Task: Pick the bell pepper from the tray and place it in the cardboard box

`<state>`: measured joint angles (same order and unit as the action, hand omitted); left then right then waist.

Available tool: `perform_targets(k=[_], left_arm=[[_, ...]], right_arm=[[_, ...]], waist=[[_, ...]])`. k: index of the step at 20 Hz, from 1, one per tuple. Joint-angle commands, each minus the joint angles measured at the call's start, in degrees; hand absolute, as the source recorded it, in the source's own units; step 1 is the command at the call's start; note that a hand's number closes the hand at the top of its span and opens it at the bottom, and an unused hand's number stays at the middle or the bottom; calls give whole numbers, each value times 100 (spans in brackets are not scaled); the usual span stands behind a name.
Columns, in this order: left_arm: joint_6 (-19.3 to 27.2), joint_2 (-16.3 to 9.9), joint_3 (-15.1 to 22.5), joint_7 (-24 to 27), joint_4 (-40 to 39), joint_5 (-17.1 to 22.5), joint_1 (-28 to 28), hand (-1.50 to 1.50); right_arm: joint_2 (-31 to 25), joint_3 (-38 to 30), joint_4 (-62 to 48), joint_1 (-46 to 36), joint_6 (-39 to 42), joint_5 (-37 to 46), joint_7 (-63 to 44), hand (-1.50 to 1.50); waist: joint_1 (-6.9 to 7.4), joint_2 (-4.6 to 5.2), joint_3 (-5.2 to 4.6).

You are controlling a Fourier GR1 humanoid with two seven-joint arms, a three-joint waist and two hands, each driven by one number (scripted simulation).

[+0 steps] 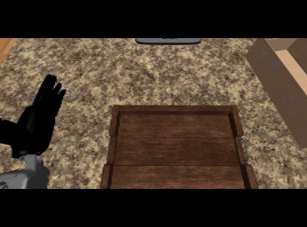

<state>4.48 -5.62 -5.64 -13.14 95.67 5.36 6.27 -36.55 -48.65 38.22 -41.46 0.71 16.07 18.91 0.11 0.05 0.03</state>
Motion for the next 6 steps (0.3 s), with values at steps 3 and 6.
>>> perform_targets(k=[3, 6], left_arm=[[-53, -16, -6, -25, -8, 36, 65, 0], [155, 142, 174, 61, 87, -219, -10, 0]], right_arm=[[-159, -68, 226, 637, 319, -648, 283, -150], [-703, -198, -545, 657, 432, -779, 525, -150]], waist=[[-24, -11, -2], [26, 7, 3]])
